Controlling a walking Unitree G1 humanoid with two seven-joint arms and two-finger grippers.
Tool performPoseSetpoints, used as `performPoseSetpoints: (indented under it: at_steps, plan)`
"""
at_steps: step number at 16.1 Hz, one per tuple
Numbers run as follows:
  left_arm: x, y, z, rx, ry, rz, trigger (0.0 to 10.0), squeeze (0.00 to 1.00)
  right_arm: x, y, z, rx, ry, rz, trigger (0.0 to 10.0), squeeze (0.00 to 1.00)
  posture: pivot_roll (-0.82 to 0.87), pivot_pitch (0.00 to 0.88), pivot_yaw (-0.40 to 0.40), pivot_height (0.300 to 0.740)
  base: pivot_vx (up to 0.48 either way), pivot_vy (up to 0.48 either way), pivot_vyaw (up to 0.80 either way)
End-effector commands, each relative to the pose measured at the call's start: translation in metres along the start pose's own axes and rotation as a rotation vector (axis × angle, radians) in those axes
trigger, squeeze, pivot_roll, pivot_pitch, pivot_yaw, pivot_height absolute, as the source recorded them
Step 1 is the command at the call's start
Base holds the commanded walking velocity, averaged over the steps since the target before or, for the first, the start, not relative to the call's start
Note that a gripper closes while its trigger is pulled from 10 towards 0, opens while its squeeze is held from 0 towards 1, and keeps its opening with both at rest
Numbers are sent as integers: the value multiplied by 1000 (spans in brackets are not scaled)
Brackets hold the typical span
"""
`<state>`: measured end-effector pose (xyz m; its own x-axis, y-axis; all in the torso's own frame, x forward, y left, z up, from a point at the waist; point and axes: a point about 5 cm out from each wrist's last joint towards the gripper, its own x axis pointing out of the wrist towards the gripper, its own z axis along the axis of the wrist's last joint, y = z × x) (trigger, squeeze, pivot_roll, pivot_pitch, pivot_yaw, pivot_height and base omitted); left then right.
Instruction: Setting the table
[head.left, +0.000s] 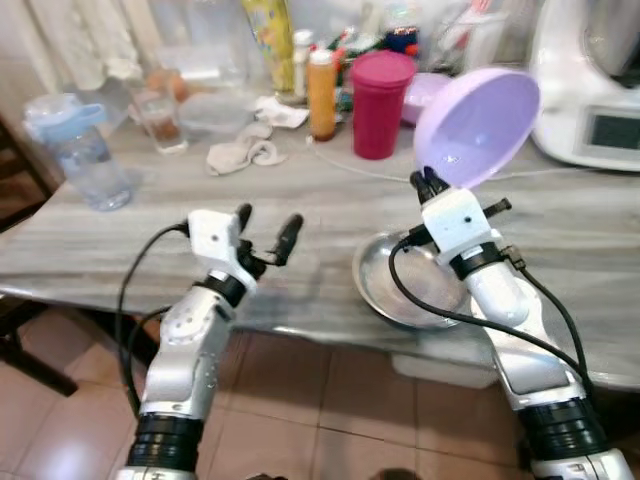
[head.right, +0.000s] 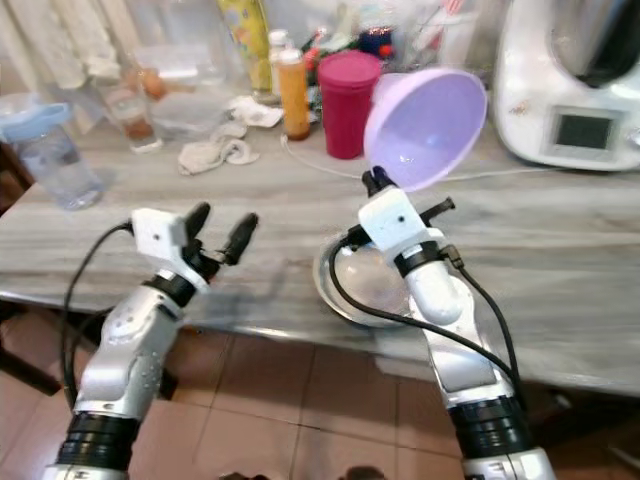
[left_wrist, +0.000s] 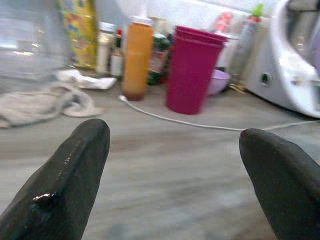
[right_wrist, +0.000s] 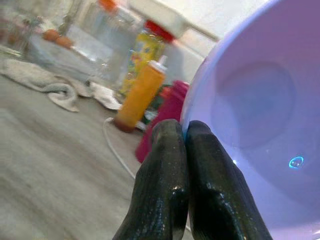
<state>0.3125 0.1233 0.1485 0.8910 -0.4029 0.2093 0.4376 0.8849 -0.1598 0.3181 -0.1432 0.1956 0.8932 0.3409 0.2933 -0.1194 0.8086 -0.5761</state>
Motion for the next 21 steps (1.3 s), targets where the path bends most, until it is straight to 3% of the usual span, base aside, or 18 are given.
performPoseSetpoints:
  at_steps: [1, 6, 8, 13, 16, 21]
  plan:
    - [-6, 0, 3, 42, 1, -30, 10000, 0, 0, -4, 5, -4, -27, 19, 10000, 0, -210, 117, 47, 740, 0, 0, 0]
    - [-37, -3, -3, 17, 112, -243, 10000, 0, -3, -11, 1, -15, -7, 74, 10000, 0, -213, 130, 47, 740, 0, 0, 0]
    - [-49, -5, -6, 17, 176, -339, 10000, 0, -3, 3, 2, 10, 6, 256, 10000, 0, -215, 137, 46, 740, 0, 0, 0]
    - [-48, -10, -4, 8, 184, -385, 10000, 0, -9, 11, 3, 6, 30, 501, 10000, 0, -217, 142, 39, 740, 0, 0, 0]
    - [-51, -14, -2, 1, 199, -430, 10000, 0, -11, 3, 7, -26, 70, 676, 10000, 0, -221, 143, 35, 740, 0, 0, 0]
    - [-48, -21, -3, -18, 199, -448, 10000, 0, -12, -4, 17, -59, 62, 841, 10000, 0, -230, 142, 37, 740, 0, 0, 0]
